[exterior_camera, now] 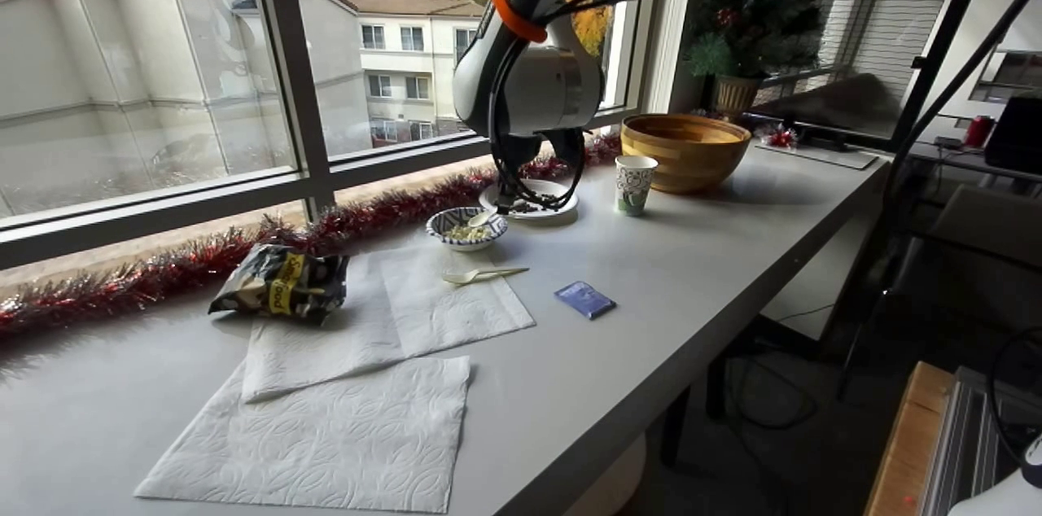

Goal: Use the white spoon to place some contents from the bowl into the cup.

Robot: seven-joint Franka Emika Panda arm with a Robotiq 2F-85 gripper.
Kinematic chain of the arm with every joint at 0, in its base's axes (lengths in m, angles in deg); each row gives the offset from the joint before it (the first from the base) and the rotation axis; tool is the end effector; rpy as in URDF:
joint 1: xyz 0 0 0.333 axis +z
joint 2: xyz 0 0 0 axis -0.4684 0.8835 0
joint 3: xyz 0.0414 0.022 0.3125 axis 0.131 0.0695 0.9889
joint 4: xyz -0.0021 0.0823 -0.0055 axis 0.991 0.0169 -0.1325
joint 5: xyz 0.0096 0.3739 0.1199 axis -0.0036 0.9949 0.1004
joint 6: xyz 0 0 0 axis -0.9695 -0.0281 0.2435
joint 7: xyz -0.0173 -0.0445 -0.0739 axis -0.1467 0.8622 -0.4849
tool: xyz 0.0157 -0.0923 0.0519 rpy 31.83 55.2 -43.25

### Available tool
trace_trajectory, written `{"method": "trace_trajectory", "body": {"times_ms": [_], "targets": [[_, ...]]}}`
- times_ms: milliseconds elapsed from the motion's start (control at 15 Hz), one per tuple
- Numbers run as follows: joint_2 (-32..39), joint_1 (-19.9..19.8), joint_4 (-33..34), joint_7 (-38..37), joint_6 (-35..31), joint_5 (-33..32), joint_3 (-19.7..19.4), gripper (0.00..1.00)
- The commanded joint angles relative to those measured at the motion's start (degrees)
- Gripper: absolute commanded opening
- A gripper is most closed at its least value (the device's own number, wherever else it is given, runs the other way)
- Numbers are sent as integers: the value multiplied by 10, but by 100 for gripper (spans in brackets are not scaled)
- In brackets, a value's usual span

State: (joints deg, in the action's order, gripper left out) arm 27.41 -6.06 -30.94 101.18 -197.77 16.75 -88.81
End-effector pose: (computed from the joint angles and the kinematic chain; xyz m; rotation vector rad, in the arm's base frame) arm 0.6456 -0.0419 0.2185 2.6426 1.1487 0.3694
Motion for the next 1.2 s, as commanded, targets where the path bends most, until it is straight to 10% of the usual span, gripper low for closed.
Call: {"method": "trace_trajectory", "body": {"times_ms": [0, 467, 1133], "targets": [[5, -50, 29, -91, 21, -158, 33, 3], [9, -157, 83, -181, 65, -361, 150, 3], [15, -193, 127, -178, 148, -460, 190, 3]]}}
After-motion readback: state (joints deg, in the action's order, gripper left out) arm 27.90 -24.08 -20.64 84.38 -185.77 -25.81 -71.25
